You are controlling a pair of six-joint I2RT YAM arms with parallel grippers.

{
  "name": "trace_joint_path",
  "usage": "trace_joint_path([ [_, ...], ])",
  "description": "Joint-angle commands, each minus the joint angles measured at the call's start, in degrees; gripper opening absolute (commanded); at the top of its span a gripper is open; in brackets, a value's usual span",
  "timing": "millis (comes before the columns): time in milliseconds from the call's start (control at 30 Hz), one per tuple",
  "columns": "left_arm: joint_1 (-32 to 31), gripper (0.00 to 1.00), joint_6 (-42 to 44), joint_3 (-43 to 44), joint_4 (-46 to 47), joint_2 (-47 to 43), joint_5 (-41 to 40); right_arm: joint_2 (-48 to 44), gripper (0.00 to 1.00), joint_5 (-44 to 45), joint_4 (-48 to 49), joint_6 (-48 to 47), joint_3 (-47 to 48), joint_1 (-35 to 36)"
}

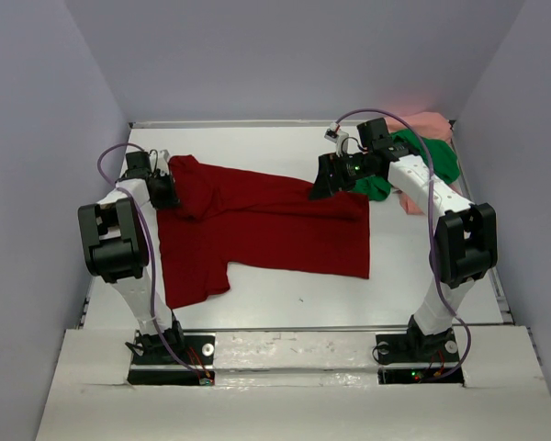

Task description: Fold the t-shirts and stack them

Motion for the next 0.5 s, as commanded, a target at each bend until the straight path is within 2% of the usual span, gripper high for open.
trace_joint_path([
  [0,0.8,0.0,-0.7,-1.1,0.3,-4.3,-4.3,-2.0,0.93,-0.3,1.5,-0.4,0.4,0.3],
  [467,1.4,0.0,-0.1,-3.9,-1.6,-12.5,-14.1,-2.0,0.93,-0.7,1.5,-0.5,0.4,0.3],
])
